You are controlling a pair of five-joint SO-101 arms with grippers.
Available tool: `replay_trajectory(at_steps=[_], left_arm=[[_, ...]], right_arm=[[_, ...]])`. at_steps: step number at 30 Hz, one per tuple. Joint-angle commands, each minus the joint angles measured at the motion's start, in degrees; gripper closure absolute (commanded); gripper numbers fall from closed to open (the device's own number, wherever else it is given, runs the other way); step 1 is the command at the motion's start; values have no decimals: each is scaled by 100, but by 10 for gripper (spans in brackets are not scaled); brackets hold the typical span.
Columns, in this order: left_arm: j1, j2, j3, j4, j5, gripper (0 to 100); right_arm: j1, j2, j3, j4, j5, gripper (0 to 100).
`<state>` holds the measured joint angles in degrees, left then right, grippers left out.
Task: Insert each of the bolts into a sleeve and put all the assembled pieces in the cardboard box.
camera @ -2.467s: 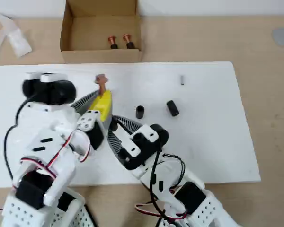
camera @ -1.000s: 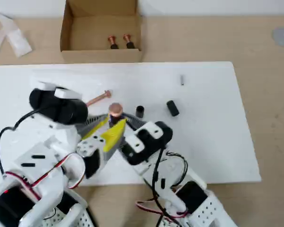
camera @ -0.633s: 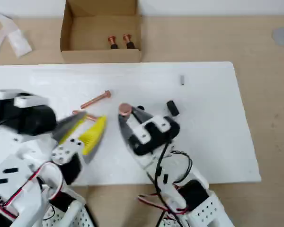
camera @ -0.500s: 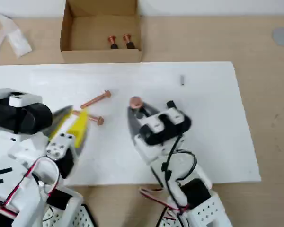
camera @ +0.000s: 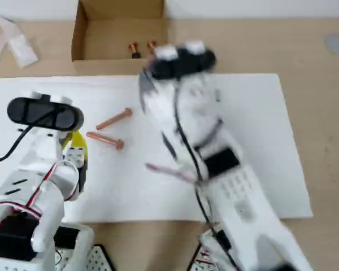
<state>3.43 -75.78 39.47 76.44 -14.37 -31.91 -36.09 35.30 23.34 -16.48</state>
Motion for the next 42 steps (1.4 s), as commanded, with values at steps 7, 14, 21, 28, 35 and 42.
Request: replay_trajectory(at_steps=[7,14,21,28,35,42], left_arm=[[-97,-31,18,-97,-53,998],[-97,-31,18,-105,-53,997],[-79,-31,273,-97,-53,997],[-97,-31,475,-88,-53,997],[-97,-31,475,-88,-53,997],[-97,13,475,211,-9,997]], right_arm=[[470,4330,-4321,-141,-44,989],[954,7240,-7116,-167,-44,989],[1059,10097,-10475,-123,-35,987],[1051,11829,-12110,299,360,985],[1138,12075,-12989,1767,404,842],[1138,11407,-13086,3631,422,597]])
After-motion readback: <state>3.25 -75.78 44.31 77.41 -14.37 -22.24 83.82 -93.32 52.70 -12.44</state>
